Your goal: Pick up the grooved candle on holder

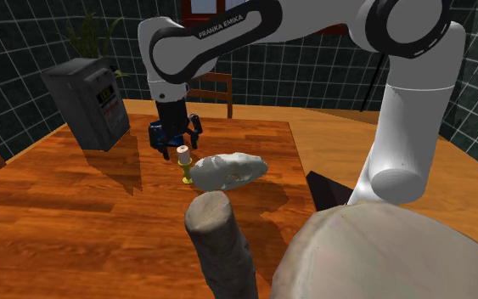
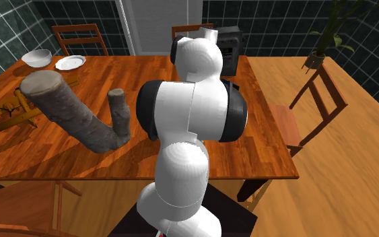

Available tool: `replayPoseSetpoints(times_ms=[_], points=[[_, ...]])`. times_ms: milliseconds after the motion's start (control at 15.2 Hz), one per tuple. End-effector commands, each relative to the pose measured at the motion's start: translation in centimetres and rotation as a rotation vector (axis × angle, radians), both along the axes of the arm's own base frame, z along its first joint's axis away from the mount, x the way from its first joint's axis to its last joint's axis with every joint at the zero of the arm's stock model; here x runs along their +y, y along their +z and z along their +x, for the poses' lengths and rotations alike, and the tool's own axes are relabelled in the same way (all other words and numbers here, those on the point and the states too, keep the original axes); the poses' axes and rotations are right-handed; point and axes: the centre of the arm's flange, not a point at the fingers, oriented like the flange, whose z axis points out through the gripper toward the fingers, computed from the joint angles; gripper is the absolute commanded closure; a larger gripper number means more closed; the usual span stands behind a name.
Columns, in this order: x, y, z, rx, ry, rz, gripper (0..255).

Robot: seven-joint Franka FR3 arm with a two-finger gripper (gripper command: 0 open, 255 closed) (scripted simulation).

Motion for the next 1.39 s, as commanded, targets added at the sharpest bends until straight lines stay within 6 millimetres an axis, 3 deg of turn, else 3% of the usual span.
replayPoseSetpoints(times_ms=[0, 132, 264, 330, 924, 1320], points=[[0.0, -1.1, 0.1, 0.0, 0.0, 0.0, 0], [0.0, -2.5, 0.1, 0.0, 0.0, 0.0, 0], [0.0, -2.5, 0.1, 0.0, 0.0, 0.0, 0], [0.0, -2.5, 0.0, 0.0, 0.0, 0.0, 255], [0.0, -2.5, 0.1, 0.0, 0.0, 0.0, 255], [0.0, 0.7, 0.1, 0.0, 0.0, 0.0, 255]])
